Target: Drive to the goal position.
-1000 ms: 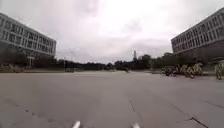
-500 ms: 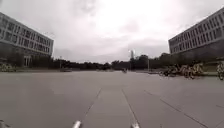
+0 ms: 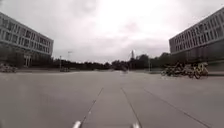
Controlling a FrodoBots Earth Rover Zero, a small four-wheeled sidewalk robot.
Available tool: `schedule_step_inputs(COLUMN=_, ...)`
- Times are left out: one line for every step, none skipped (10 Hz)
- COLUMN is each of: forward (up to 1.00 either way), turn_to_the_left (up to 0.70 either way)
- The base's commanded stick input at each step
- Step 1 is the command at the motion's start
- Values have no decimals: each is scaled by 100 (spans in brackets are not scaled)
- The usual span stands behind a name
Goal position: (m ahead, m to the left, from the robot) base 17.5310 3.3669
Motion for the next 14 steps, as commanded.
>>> schedule_step_inputs(forward=70, turn_to_the_left=10)
schedule_step_inputs(forward=70, turn_to_the_left=26)
schedule_step_inputs(forward=70, turn_to_the_left=34)
schedule_step_inputs(forward=70, turn_to_the_left=9)
schedule_step_inputs(forward=70, turn_to_the_left=0)
schedule_step_inputs(forward=70, turn_to_the_left=0)
schedule_step_inputs(forward=70, turn_to_the_left=0)
schedule_step_inputs(forward=70, turn_to_the_left=0)
schedule_step_inputs(forward=70, turn_to_the_left=0)
schedule_step_inputs(forward=70, turn_to_the_left=0)
schedule_step_inputs(forward=70, turn_to_the_left=0)
schedule_step_inputs(forward=70, turn_to_the_left=0)
schedule_step_inputs(forward=70, turn_to_the_left=0)
schedule_step_inputs(forward=70, turn_to_the_left=0)
